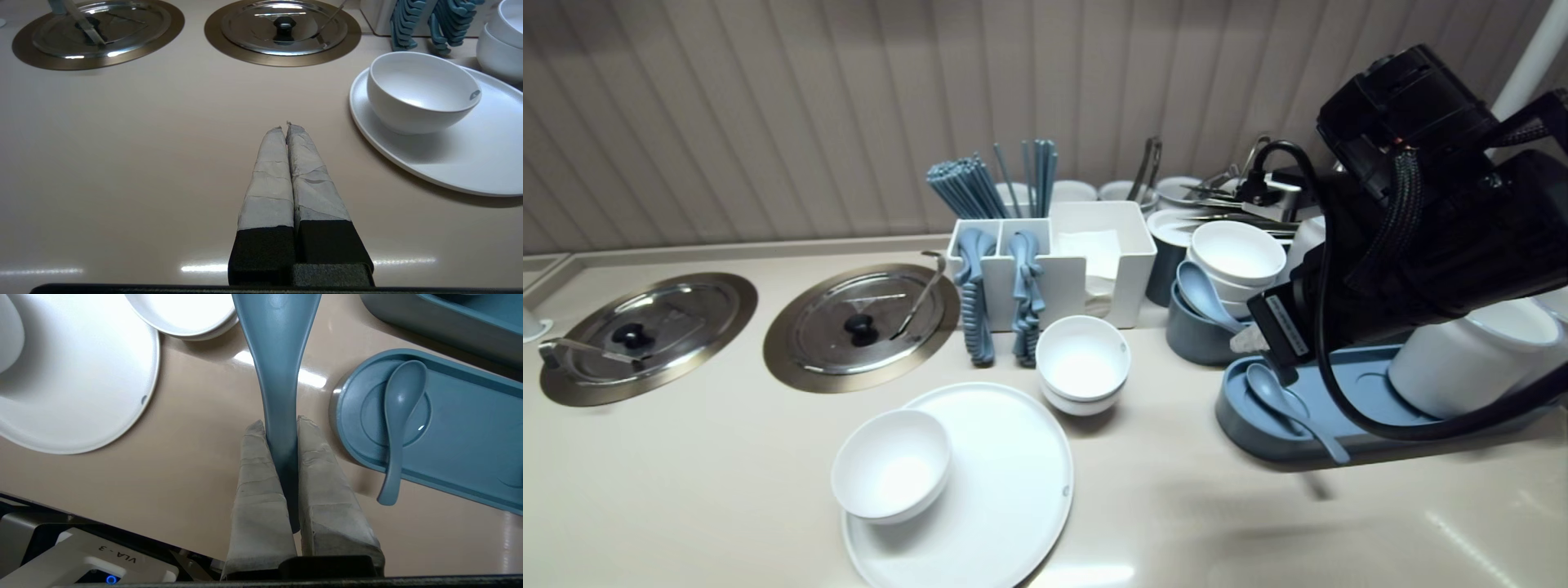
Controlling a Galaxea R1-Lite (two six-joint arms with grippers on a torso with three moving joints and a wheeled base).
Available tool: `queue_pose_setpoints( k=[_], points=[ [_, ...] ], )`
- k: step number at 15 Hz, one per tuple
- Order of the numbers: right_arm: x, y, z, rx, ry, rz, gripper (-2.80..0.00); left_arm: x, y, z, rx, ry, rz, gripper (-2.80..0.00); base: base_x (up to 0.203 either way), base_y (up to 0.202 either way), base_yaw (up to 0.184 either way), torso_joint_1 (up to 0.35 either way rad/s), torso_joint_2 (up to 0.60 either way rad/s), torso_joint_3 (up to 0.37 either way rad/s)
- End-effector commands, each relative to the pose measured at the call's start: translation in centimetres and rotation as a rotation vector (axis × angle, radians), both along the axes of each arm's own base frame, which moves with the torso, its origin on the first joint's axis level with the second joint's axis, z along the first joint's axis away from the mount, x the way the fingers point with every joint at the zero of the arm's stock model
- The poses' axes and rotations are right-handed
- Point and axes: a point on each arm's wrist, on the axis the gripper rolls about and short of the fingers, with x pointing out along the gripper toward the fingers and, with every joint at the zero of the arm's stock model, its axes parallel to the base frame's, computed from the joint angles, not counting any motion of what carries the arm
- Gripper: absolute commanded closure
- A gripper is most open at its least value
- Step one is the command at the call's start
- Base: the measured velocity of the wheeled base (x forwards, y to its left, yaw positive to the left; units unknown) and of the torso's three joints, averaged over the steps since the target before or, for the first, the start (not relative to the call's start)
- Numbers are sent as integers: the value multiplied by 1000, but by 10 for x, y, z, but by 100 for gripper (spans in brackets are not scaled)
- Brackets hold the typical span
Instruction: Pick the spoon and place it in the bowl
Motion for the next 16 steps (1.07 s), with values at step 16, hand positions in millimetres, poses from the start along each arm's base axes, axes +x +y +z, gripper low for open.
queue_pose_setpoints(
  k=[16],
  points=[
    [-7, 10, -7, -18, 26, 46, 0, 1, 0, -2, -2, 9, 1, 0, 0, 193, -1, 3, 2, 2]
  ],
)
